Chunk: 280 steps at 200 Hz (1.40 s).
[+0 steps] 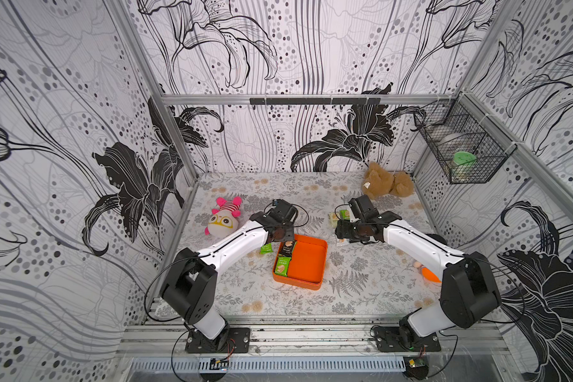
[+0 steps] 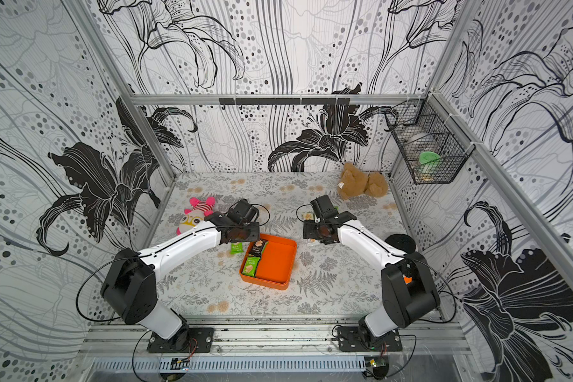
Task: Take the cookies out of the storage box
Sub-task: Pick up the cookie from the storage box.
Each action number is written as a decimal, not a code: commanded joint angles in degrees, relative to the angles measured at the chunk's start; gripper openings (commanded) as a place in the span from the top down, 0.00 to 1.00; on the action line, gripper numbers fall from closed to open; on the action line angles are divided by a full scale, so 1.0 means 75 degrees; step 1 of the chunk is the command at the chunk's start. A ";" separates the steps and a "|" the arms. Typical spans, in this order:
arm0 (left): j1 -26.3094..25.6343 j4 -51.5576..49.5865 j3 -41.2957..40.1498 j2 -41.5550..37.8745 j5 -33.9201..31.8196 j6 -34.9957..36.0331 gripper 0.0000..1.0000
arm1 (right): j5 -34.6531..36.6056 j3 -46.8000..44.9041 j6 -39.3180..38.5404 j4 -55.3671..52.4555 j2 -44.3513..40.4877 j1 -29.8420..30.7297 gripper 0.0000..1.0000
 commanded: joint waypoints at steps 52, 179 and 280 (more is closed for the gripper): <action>-0.1061 -0.0751 0.1200 0.1415 -0.0914 -0.0714 0.38 | 0.0132 -0.0309 -0.0314 -0.0149 -0.0464 -0.0155 0.27; -0.0953 -0.1118 0.1328 0.2564 -0.1349 -0.0724 0.35 | -0.0113 -0.0311 -0.0685 -0.0189 -0.0360 -0.0555 0.27; -0.0697 -0.0619 0.0992 0.2715 -0.0941 -0.0559 0.36 | -0.0126 -0.0168 -0.0853 -0.0277 -0.0178 -0.0697 0.27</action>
